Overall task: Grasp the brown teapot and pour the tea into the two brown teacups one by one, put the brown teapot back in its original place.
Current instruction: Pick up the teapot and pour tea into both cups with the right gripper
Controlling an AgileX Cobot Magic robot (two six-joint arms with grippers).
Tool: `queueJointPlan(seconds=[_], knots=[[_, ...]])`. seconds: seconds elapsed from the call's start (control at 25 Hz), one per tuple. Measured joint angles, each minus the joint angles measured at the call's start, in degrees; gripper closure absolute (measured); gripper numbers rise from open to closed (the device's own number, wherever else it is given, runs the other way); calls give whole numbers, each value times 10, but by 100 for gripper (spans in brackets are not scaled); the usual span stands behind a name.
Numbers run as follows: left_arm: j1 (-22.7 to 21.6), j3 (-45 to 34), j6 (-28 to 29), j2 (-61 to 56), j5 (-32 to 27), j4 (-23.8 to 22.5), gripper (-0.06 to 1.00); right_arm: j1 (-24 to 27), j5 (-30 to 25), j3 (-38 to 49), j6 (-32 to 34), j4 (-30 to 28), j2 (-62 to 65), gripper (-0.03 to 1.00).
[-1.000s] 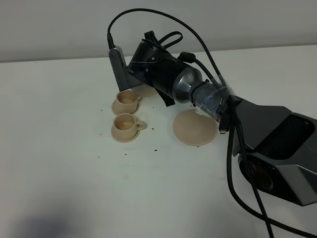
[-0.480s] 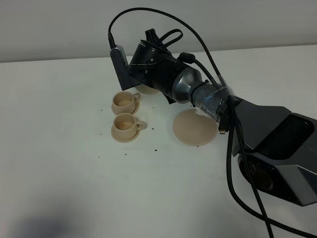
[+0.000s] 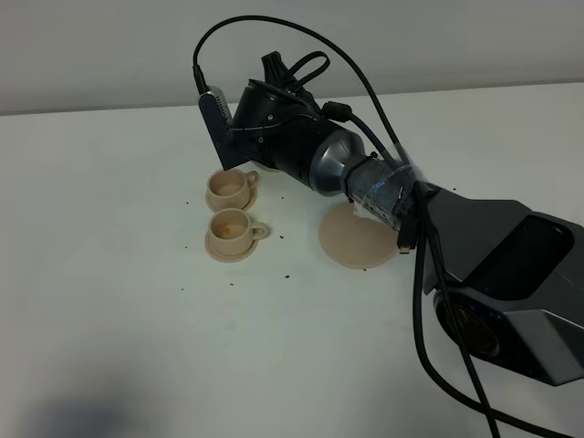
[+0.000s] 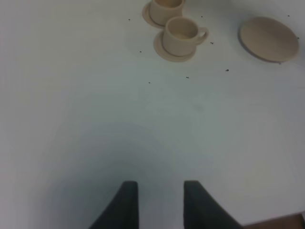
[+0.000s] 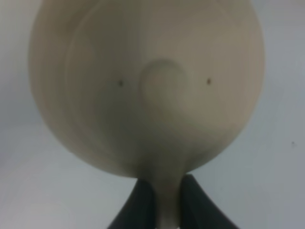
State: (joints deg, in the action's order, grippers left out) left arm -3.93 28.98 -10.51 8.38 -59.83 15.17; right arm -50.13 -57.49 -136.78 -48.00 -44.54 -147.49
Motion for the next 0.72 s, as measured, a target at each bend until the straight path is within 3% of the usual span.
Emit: queueJointPlan(seconds=[0.72], knots=[[0, 0, 0, 0, 0, 0, 69, -9, -17, 0, 0, -18, 0, 86]])
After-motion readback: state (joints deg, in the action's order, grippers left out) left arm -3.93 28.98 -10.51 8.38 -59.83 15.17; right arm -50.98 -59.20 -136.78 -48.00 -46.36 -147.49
